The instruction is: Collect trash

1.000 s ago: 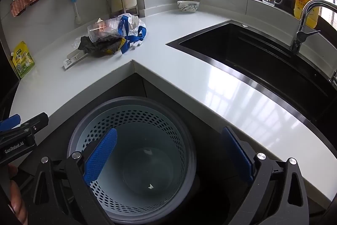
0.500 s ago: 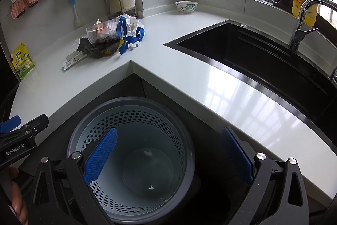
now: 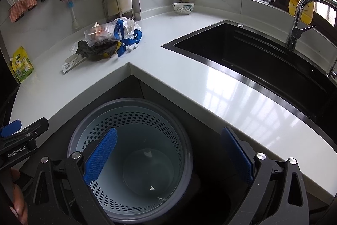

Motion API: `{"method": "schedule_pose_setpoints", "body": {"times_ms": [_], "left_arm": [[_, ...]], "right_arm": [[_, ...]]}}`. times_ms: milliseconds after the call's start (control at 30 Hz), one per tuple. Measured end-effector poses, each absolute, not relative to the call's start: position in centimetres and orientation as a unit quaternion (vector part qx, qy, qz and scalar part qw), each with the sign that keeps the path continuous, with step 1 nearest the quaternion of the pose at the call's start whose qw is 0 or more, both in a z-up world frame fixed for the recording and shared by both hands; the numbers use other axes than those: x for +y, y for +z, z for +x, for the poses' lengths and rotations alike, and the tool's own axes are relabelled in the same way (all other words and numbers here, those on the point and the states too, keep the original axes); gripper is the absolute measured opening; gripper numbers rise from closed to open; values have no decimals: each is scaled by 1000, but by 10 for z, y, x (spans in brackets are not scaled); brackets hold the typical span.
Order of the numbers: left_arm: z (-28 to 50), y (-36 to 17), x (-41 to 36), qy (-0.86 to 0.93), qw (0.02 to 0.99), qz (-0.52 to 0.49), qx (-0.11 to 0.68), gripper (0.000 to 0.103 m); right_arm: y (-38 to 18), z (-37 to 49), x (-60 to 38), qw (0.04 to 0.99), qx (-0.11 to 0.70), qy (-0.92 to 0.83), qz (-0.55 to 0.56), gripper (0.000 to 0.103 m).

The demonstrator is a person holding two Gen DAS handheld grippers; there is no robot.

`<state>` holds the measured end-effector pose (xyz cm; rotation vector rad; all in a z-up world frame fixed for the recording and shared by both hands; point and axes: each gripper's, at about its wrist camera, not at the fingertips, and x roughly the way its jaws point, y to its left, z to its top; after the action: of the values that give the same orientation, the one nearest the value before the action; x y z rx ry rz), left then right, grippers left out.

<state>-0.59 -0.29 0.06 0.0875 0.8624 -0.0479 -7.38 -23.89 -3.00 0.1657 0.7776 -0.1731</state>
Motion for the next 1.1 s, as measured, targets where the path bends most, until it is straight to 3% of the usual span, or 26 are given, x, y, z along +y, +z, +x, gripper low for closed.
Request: {"method": "schedule_pose_setpoints", "body": {"times_ms": [1100], "left_arm": [[-10, 2, -3, -23, 910, 40, 413, 97]], "right_arm": [[-32, -75, -235, 918, 380, -82, 80, 95]]}}
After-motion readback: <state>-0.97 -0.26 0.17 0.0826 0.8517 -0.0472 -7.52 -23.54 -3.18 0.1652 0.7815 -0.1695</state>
